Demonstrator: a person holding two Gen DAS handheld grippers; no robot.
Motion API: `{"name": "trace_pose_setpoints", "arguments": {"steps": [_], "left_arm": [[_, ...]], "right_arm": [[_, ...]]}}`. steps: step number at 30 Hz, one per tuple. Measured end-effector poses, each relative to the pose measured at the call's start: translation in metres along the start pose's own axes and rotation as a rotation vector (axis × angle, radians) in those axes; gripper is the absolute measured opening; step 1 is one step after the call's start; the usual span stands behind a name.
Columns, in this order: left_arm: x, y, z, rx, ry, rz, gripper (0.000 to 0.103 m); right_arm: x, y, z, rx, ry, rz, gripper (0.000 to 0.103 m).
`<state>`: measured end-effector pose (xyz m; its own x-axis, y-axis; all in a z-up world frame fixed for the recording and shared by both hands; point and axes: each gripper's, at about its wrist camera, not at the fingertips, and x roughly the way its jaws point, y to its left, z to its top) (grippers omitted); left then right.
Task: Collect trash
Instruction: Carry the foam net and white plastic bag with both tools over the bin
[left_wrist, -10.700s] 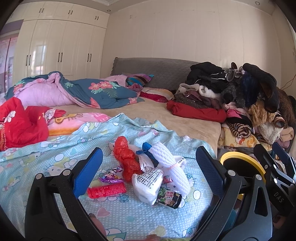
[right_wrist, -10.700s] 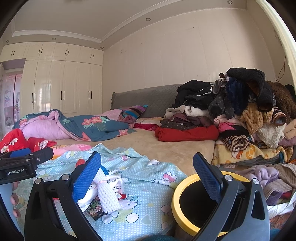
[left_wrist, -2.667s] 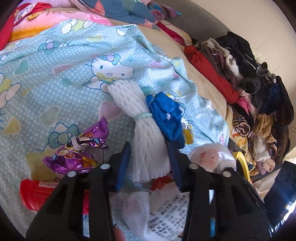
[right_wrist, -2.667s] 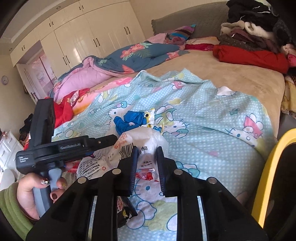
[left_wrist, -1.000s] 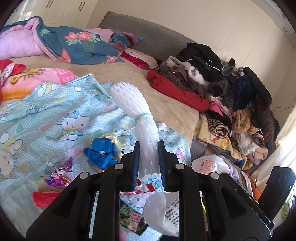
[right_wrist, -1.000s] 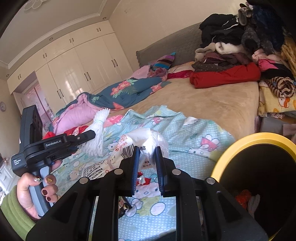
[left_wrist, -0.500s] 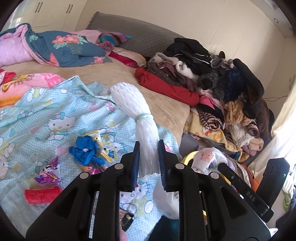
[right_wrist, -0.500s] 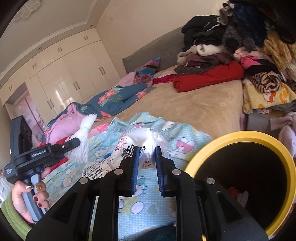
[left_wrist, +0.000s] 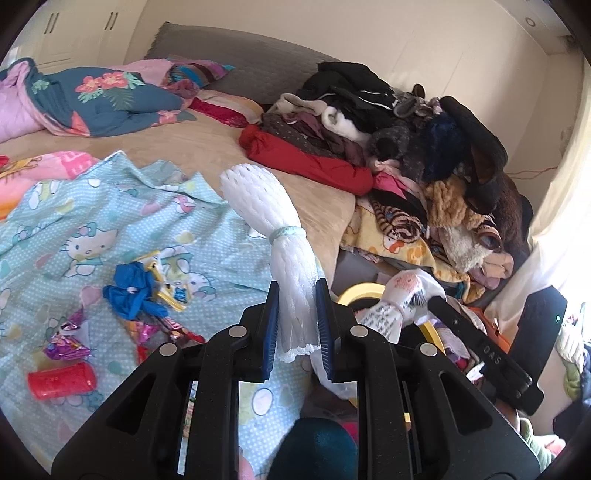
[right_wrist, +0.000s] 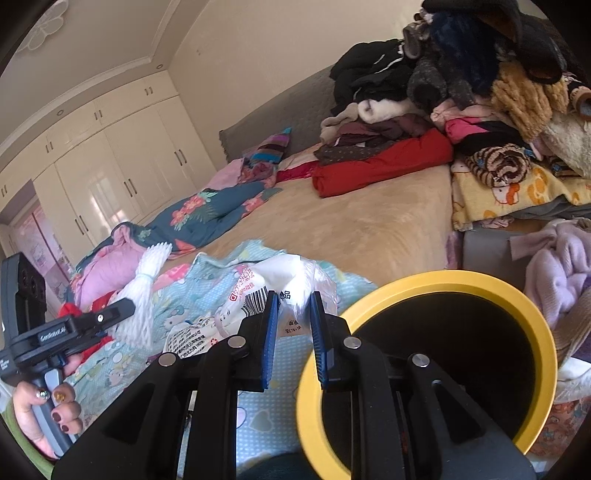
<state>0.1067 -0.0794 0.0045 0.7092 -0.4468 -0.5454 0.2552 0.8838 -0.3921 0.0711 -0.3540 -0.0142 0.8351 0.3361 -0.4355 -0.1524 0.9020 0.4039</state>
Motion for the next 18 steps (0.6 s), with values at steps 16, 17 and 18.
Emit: {"name": "trace_pose_setpoints", "arguments": {"steps": [16, 17, 18], "left_arm": [[0.013, -0.023, -0.014, 0.045, 0.045, -0.046, 0.013], [0.014, -0.025, -0.015, 0.048, 0.049, -0.05, 0.013], [0.015, -0.027, -0.016, 0.05, 0.052, -0.053, 0.013]], "right_arm": [[-0.013, -0.049, 0.01, 0.062, -0.041, -0.097, 0.017], [-0.014, -0.052, 0.011, 0.069, -0.043, -0.098, 0.017], [-0.016, -0.054, 0.011, 0.075, -0.046, -0.1, 0.017]]}}
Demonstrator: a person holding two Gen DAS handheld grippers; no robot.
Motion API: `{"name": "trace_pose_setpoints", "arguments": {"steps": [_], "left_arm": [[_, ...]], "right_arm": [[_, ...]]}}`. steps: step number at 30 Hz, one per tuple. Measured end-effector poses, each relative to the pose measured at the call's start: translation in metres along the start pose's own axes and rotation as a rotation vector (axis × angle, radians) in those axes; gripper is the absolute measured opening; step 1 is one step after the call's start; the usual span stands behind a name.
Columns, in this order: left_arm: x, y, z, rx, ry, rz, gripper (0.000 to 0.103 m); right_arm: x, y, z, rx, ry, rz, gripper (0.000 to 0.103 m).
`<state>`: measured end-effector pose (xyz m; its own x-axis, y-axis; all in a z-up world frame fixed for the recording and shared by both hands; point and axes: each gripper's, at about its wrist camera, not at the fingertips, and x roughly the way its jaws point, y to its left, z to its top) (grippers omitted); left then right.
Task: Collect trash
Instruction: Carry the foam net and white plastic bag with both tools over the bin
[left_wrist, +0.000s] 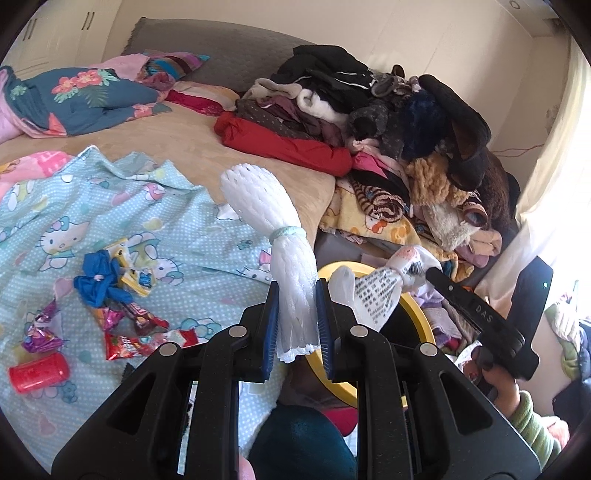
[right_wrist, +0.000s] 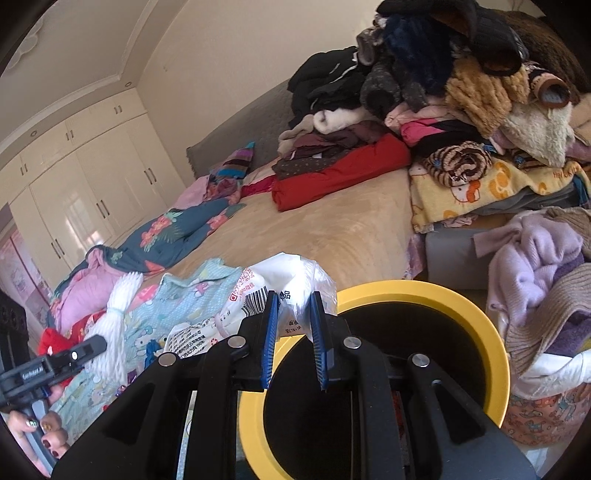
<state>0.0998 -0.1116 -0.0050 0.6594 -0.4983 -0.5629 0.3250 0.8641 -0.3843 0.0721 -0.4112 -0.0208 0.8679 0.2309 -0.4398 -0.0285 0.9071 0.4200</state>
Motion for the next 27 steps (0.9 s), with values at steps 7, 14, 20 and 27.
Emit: {"name": "trace_pose_setpoints", "arguments": {"steps": [7, 14, 20, 27], "left_arm": [[0.009, -0.016, -0.007, 0.023, 0.024, -0.028, 0.013], [0.018, -0.03, -0.012, 0.039, 0.044, -0.058, 0.013], [0.03, -0.04, -0.015, 0.048, 0.066, -0.08, 0.014], [0.048, -0.056, -0.024, 0.068, 0.094, -0.119, 0.013]], "right_arm": [[-0.006, -0.016, 0.005, 0.029, -0.02, -0.033, 0.017], [-0.011, -0.034, 0.009, 0.047, -0.037, -0.08, 0.017], [-0.014, -0.046, 0.008, 0.04, -0.05, -0.139, 0.017], [-0.013, -0.063, 0.005, 0.028, -0.045, -0.213, 0.017]]}}
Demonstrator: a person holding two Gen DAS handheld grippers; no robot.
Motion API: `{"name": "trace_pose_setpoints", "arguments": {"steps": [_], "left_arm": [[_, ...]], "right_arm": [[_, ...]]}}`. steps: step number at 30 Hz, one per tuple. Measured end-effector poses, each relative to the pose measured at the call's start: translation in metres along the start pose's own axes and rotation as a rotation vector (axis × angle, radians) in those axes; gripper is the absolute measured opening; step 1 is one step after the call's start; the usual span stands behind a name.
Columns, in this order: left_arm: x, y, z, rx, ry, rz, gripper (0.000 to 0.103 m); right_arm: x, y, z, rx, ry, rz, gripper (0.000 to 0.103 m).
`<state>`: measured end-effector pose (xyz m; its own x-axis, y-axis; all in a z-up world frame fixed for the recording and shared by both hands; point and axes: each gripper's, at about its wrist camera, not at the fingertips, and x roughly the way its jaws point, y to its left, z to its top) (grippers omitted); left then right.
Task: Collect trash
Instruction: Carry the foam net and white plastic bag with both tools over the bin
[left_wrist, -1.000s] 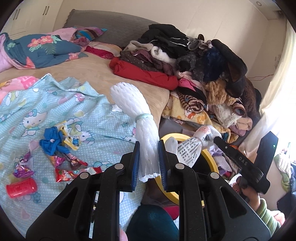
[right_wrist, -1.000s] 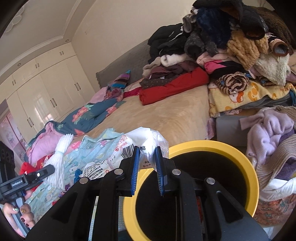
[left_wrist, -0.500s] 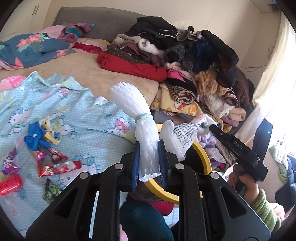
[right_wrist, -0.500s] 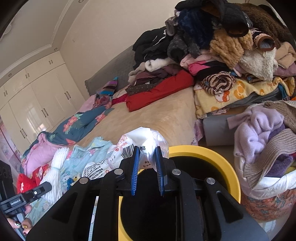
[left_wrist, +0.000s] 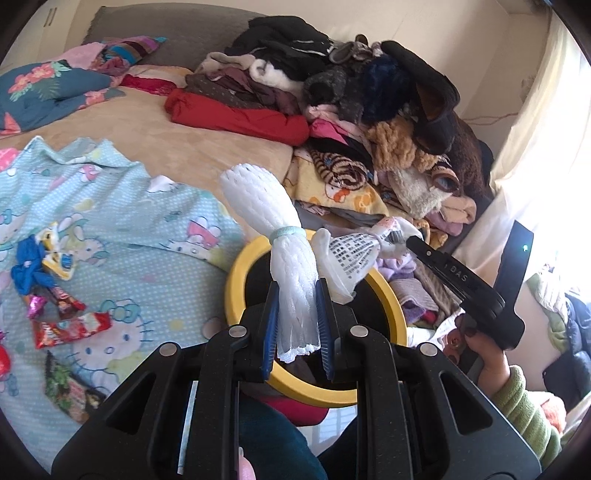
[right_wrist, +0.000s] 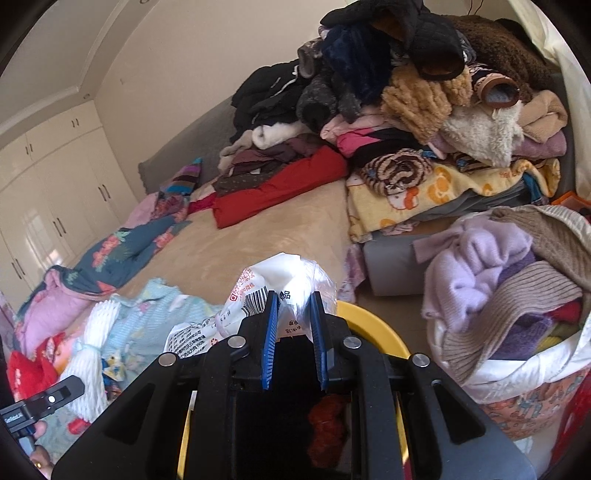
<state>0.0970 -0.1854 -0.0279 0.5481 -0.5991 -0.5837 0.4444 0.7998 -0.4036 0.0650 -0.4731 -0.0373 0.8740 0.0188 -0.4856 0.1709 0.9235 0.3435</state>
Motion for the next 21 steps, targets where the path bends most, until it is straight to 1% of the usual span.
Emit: {"name": "trace_pose_setpoints", "arguments": {"steps": [9, 17, 20, 21], "left_arm": [[0.031, -0.011, -0.011, 0.015, 0.058, -0.013, 0.014], [0.061, -0.017, -0.017, 0.042, 0.109, -0.006, 0.014], [0.069, -0.016, -0.019, 0.049, 0.121, 0.006, 0.014], [0.07, -0.016, -0.019, 0.05, 0.122, 0.008, 0.014]], "right_arm": [[0.009, -0.014, -0.009, -0.03, 0.029, -0.071, 0.017], [0.021, -0.021, -0.015, -0.053, 0.069, -0.097, 0.018], [0.024, -0.024, -0.016, -0.048, 0.078, -0.097, 0.019], [0.024, -0.026, -0.016, -0.038, 0.081, -0.095, 0.023]]}}
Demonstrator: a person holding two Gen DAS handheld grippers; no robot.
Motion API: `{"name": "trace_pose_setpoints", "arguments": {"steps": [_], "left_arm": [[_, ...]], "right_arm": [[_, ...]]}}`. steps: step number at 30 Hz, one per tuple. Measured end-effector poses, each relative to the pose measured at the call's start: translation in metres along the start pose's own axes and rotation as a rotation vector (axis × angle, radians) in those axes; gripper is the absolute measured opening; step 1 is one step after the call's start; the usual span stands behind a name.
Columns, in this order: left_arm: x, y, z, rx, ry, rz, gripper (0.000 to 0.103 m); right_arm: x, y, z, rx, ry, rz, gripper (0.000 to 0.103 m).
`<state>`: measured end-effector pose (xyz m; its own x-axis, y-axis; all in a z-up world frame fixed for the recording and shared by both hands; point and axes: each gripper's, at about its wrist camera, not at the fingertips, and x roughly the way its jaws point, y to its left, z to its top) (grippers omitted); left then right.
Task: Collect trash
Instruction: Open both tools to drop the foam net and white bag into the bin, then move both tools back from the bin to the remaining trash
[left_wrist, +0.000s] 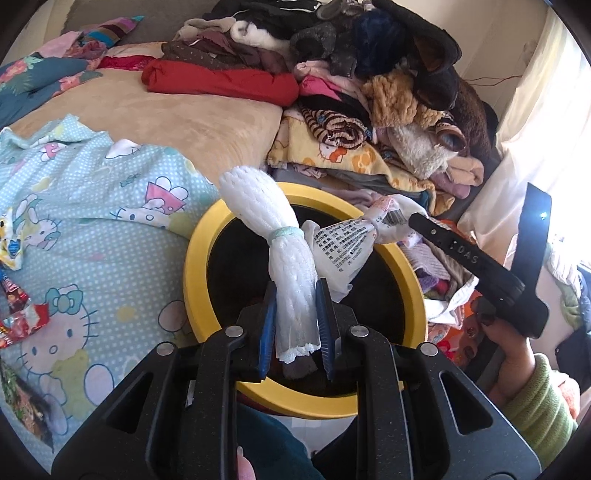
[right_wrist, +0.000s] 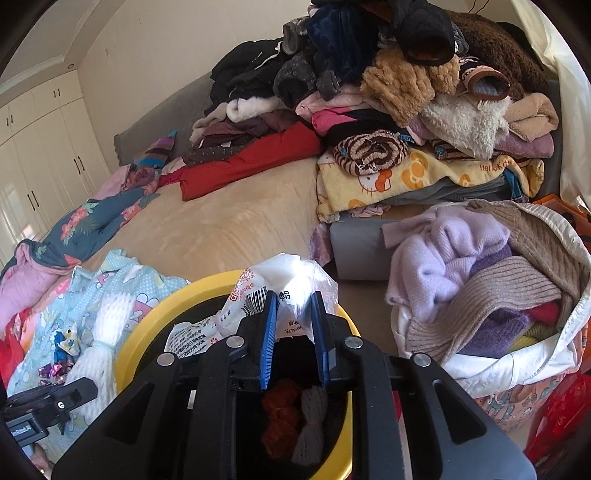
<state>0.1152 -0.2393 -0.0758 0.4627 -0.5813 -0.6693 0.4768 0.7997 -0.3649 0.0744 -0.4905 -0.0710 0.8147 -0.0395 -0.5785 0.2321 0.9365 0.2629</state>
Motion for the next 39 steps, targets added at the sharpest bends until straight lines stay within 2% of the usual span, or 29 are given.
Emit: {"name": "trace_pose_setpoints", "arguments": {"steps": [1, 2, 4, 6, 7, 8, 12, 20, 39], "left_arm": [[0.001, 0.001, 0.0, 0.0, 0.0, 0.009, 0.018], [0.0, 0.002, 0.0, 0.003, -0.005, 0.026, 0.031], [-0.004, 0.002, 0.001, 0.024, -0.029, 0.082, 0.055], [-0.011, 0.002, 0.001, 0.048, -0.066, 0.133, 0.068], [-0.016, 0.002, 0.001, 0.055, -0.089, 0.163, 0.081], [-0.018, 0.003, 0.001, 0.055, -0.101, 0.175, 0.087], [-0.03, 0.008, 0.003, 0.059, -0.136, 0.21, 0.092], [-0.046, 0.022, 0.003, 0.017, -0.164, 0.236, 0.092], [-0.091, 0.055, 0.006, -0.063, -0.269, 0.319, 0.092]], "right_arm": [[0.0, -0.002, 0.001, 0.009, 0.003, 0.005, 0.025], [0.0, -0.003, 0.001, 0.024, 0.002, 0.011, 0.029], [-0.001, -0.006, 0.002, 0.042, -0.009, 0.009, 0.047], [-0.003, -0.005, 0.003, 0.052, -0.015, 0.017, 0.055], [-0.004, -0.005, 0.003, 0.058, -0.019, 0.021, 0.058], [-0.004, -0.004, 0.004, 0.059, -0.02, 0.025, 0.059], [-0.006, 0.005, 0.005, 0.05, -0.02, 0.038, 0.064], [-0.012, 0.027, 0.006, 0.029, -0.029, 0.075, 0.071], [-0.022, 0.095, -0.003, -0.081, -0.005, 0.2, 0.074]]}}
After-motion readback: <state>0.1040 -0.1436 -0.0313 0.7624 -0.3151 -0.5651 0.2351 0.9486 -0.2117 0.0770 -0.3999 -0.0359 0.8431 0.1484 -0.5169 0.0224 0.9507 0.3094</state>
